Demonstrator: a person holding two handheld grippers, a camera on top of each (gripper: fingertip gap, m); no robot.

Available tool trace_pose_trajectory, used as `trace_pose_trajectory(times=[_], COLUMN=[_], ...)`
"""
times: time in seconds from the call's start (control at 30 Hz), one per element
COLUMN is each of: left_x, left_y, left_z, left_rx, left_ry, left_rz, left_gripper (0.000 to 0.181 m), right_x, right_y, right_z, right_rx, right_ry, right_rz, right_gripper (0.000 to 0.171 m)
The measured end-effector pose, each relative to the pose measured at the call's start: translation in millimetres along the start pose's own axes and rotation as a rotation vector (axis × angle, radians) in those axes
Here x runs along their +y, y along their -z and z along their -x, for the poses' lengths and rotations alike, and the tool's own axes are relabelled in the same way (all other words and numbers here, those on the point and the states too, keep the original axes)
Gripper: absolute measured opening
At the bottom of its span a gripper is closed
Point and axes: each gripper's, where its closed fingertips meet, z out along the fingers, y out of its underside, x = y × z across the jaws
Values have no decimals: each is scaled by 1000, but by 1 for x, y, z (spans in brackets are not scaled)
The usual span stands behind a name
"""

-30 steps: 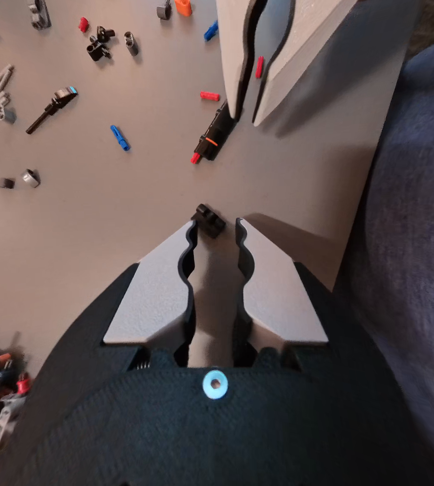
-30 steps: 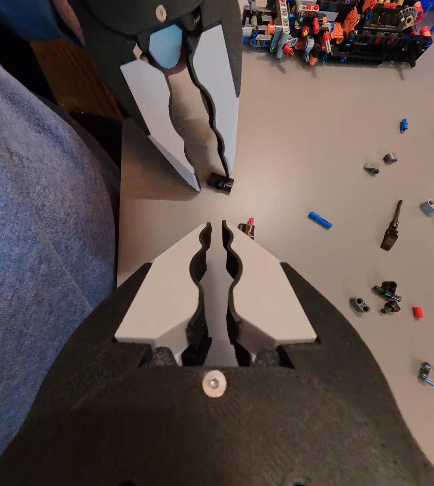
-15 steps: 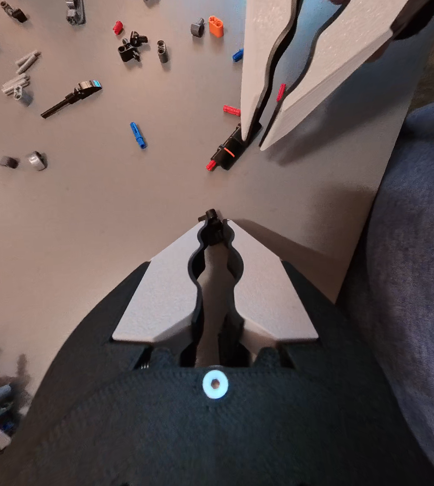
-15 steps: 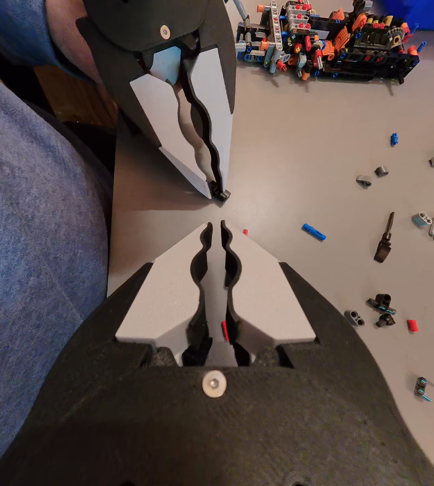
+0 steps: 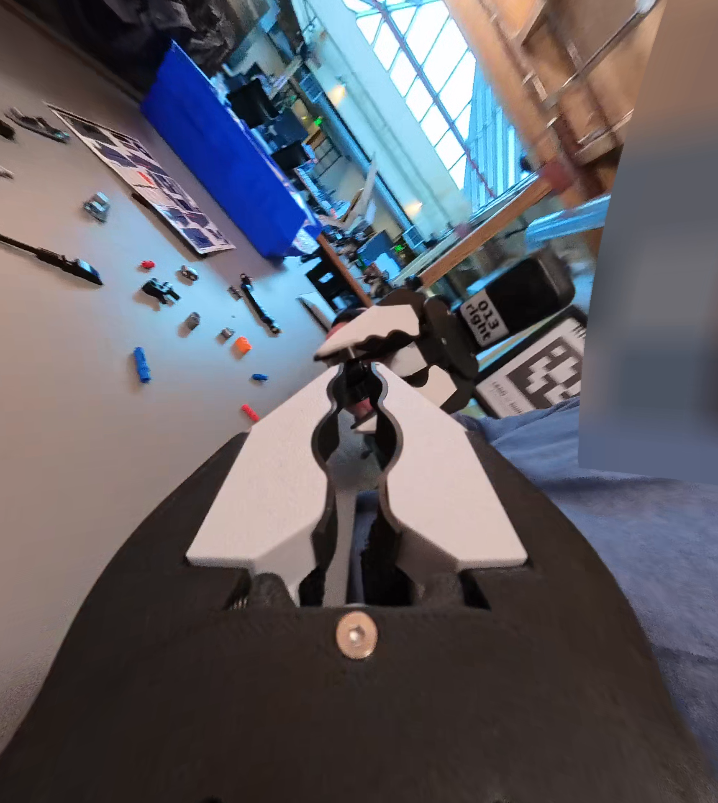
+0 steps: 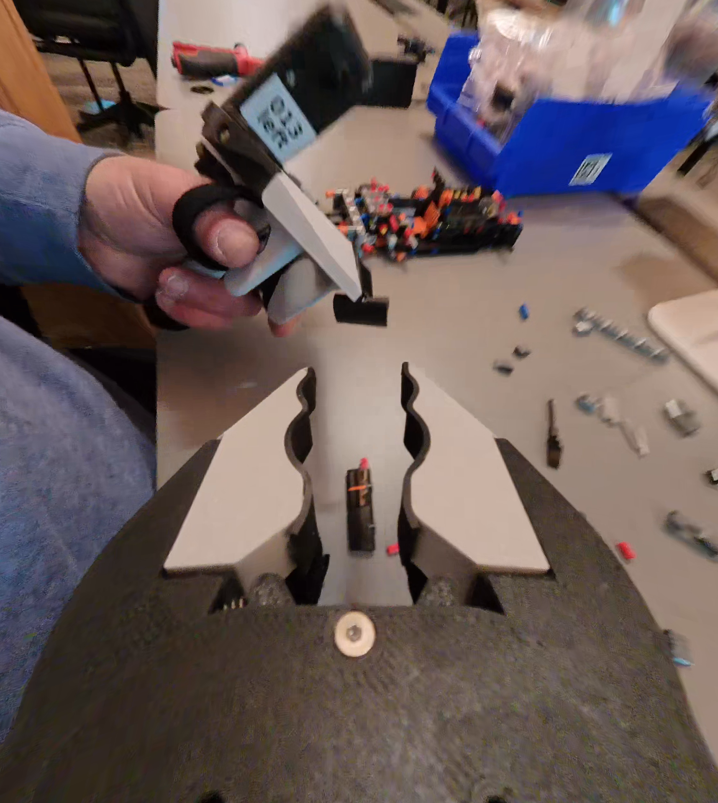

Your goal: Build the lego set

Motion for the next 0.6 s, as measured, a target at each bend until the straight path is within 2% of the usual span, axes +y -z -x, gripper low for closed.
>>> trace_pose_trajectory(times=[0.13,0.2,0.4,0.6], left_x=[6,13,13,9], left_y=[-7,-11,-14,-19], left_z=[-11,-16,-20,-22], left_rx=[109,151,188,210], left_ry=[87,104,105,111], left_rz=[39,89,137,146], left_gripper=[7,7,6,5], right_x=[-15,-18,-21,-23], right_y=[4,4,11,16], right_z=[1,5,6,3], right_rx=[7,-22,-55,-52], right_ry=[106,121,166,150], right_rz=[-45,-57,-71,-99], right_gripper=[35,29,10,6])
